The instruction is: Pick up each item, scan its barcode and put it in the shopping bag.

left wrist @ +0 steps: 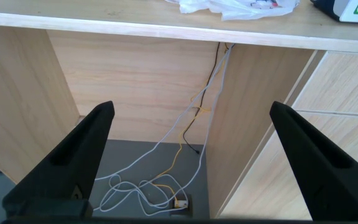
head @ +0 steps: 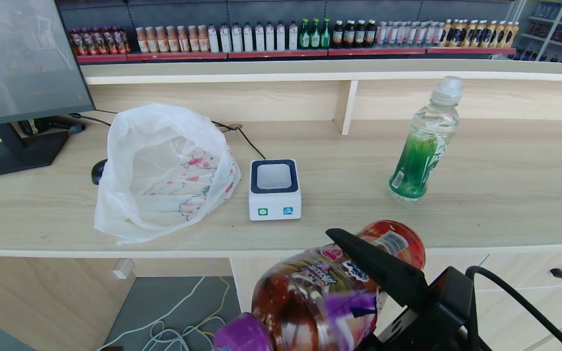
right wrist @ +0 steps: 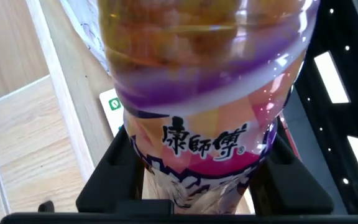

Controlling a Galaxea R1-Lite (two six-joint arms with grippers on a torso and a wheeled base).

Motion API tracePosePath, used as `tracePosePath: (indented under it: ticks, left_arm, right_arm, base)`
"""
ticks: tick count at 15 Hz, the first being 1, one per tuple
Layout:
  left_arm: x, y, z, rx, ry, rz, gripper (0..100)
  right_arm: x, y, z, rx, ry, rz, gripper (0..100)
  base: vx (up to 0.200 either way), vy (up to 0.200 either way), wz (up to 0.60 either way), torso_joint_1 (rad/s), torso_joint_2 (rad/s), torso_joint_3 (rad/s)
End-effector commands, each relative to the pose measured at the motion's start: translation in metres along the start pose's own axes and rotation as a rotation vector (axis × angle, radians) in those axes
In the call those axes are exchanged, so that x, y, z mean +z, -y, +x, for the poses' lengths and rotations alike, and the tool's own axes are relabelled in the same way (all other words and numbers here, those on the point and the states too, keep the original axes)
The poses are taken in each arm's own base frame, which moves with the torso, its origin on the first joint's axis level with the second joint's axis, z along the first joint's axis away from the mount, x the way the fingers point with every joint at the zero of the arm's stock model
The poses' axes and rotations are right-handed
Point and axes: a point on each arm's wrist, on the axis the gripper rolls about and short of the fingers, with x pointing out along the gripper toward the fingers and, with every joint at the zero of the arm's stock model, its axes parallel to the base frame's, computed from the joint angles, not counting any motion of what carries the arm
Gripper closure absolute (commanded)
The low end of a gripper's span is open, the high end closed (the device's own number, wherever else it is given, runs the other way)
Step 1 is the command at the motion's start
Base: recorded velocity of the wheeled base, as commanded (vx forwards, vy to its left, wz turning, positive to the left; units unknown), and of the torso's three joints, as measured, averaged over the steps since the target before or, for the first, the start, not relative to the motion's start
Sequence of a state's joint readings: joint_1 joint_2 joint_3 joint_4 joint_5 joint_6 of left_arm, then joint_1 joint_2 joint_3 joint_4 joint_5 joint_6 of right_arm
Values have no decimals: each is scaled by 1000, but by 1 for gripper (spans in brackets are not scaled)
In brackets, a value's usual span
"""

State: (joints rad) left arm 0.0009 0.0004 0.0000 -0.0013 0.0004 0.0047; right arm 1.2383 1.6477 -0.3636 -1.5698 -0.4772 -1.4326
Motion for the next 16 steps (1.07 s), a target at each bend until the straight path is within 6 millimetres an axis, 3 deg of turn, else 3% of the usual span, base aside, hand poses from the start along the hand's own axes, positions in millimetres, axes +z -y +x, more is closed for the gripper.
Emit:
tracePosePath:
  ticks: [1,16]
  left_arm:
    - [0,0,0,0,1,0,0]
    - [0,0,0,0,1,0,0]
  right_arm:
    - [0,3,0,-9,1,-19,100]
    - [-1,4,3,-17,7,-83,100]
  base:
    - [0,0,0,0,0,0]
    - [0,0,0,0,0,0]
